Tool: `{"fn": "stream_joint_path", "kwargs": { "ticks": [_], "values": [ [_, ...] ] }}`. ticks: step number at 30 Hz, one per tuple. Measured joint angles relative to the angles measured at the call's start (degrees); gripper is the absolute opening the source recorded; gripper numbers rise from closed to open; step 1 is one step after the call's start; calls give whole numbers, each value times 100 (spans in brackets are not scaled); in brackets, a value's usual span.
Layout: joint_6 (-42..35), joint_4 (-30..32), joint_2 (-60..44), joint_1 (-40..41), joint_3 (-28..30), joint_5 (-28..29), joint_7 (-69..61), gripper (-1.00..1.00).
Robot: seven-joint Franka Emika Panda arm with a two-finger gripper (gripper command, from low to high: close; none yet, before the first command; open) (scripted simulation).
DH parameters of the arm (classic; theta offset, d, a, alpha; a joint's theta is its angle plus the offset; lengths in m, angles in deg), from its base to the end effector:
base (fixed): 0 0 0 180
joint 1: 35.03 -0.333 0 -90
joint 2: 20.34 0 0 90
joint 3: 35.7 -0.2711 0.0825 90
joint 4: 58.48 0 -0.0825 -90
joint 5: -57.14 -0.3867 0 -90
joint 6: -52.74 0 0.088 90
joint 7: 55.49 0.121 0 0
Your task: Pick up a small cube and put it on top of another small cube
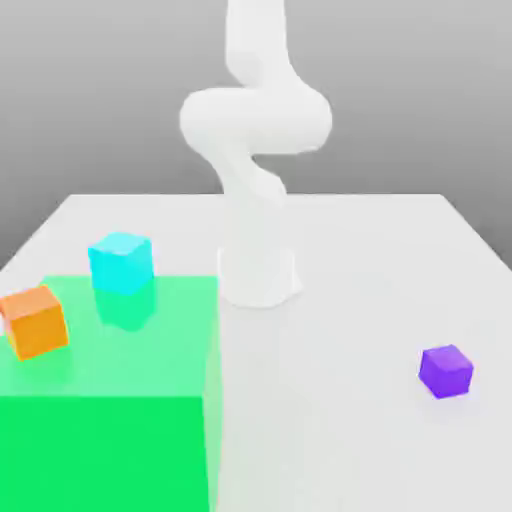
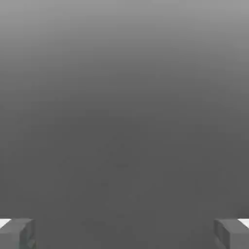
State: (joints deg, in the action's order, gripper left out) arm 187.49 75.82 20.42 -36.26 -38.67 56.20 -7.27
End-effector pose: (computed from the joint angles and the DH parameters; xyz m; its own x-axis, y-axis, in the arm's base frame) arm 0.4213 0.0357 0.6172 0.5447 -0.7067 0.4516 -0.5200 -0.7070 -0.4792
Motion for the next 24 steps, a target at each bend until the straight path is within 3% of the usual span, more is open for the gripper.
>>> {"fn": "stream_joint_path", "kwargs": {
  "ticks": [9,15,21,24],
  "values": [
    [1107,931,-1866,-489,-1234,-153,1027,0],
    [1832,1541,-3113,-829,-2047,54,1918,0],
    [2546,2122,-4444,-1448,-2472,779,3160,0],
    [2973,2085,-5100,-1873,-1967,1540,3818,0]
  ]
}}
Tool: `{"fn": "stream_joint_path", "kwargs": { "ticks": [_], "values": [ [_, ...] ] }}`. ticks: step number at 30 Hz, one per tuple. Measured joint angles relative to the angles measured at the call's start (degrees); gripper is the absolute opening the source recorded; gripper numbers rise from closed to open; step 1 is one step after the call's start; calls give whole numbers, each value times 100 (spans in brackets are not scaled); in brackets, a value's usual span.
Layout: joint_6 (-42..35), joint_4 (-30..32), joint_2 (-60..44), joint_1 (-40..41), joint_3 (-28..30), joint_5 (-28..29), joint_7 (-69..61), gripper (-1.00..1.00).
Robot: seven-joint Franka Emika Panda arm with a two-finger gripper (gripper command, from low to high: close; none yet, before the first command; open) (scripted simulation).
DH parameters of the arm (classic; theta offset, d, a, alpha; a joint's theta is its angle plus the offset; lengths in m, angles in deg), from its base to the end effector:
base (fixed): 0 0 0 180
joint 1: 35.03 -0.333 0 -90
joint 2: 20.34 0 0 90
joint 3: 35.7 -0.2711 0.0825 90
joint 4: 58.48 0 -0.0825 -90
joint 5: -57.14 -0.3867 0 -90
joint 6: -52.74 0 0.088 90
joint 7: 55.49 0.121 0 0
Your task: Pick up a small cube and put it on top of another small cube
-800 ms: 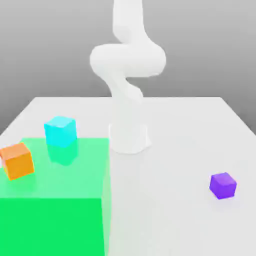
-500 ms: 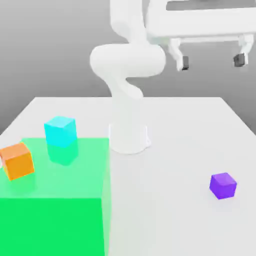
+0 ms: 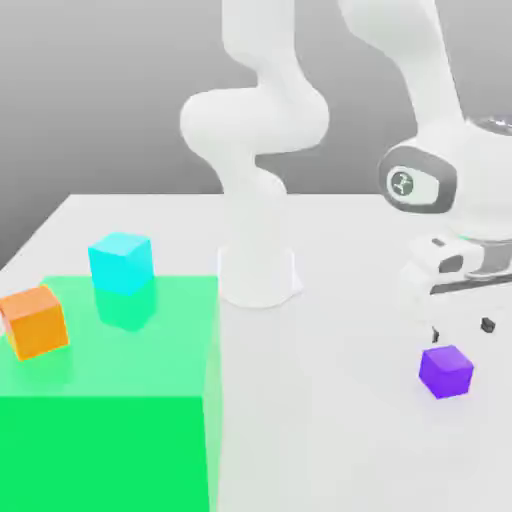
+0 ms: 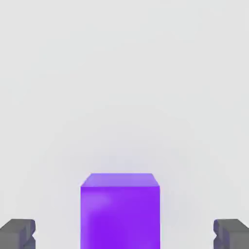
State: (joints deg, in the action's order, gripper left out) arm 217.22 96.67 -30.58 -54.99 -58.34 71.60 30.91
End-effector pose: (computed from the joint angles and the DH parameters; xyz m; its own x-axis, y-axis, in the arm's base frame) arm 0.2728 0.2859 0.1156 0.8643 -0.5029 0.0002 -0.5029 -0.8643 -0.0060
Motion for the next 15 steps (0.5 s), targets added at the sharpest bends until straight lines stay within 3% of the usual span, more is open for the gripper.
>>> {"fn": "stream_joint_path", "kwargs": {
  "ticks": [3,4,11,15],
  "values": [
    [460,-136,-617,-646,791,686,532,0],
    [587,-175,-777,-831,1010,841,653,-100],
    [613,-179,-798,-856,1039,873,679,-100],
    [103,-4,-99,-356,337,-26,-1,-100]
  ]
}}
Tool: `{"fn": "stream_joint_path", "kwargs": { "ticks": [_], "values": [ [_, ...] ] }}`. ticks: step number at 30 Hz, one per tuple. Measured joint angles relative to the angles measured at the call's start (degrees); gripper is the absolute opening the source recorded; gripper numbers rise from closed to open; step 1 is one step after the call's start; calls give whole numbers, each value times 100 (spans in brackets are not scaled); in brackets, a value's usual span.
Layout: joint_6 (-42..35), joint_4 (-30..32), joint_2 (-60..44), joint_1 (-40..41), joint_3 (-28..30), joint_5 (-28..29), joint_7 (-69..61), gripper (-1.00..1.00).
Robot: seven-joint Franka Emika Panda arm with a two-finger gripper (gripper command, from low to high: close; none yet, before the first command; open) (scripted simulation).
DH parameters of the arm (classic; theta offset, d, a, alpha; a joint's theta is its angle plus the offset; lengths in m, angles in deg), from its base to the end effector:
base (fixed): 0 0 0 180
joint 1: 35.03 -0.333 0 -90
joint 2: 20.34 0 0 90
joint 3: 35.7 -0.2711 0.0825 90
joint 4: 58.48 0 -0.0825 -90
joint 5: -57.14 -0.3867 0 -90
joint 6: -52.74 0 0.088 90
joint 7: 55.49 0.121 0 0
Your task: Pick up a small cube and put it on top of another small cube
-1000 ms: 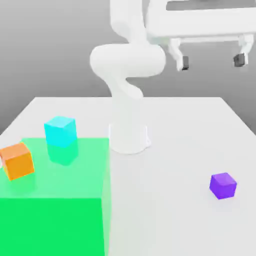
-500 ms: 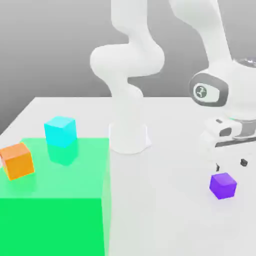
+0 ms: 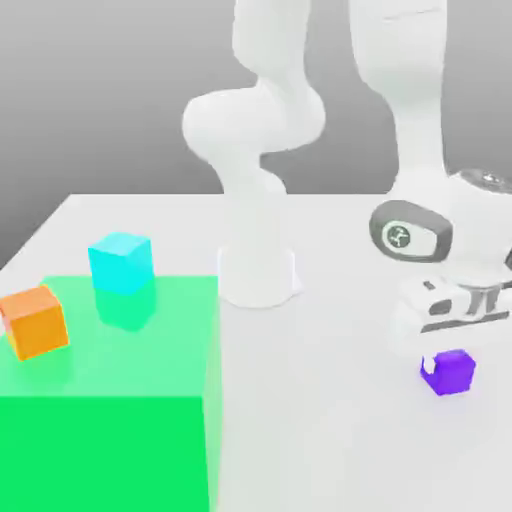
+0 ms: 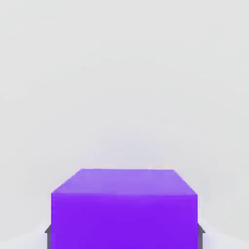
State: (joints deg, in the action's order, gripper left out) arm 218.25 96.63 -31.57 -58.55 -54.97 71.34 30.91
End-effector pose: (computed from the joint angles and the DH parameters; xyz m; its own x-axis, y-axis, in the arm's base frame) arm 0.2706 0.2853 0.1094 0.8643 -0.5030 -0.0017 -0.5030 -0.8643 -0.0043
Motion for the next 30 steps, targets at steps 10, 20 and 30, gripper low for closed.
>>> {"fn": "stream_joint_path", "kwargs": {
  "ticks": [10,20,30],
  "values": [
    [-2207,-346,1952,1449,785,-1029,-1810,-100],
    [-4710,-1032,3787,3032,2566,-889,-3166,-100],
    [-4479,-579,4021,3521,3148,-772,-3533,100]
  ]
}}
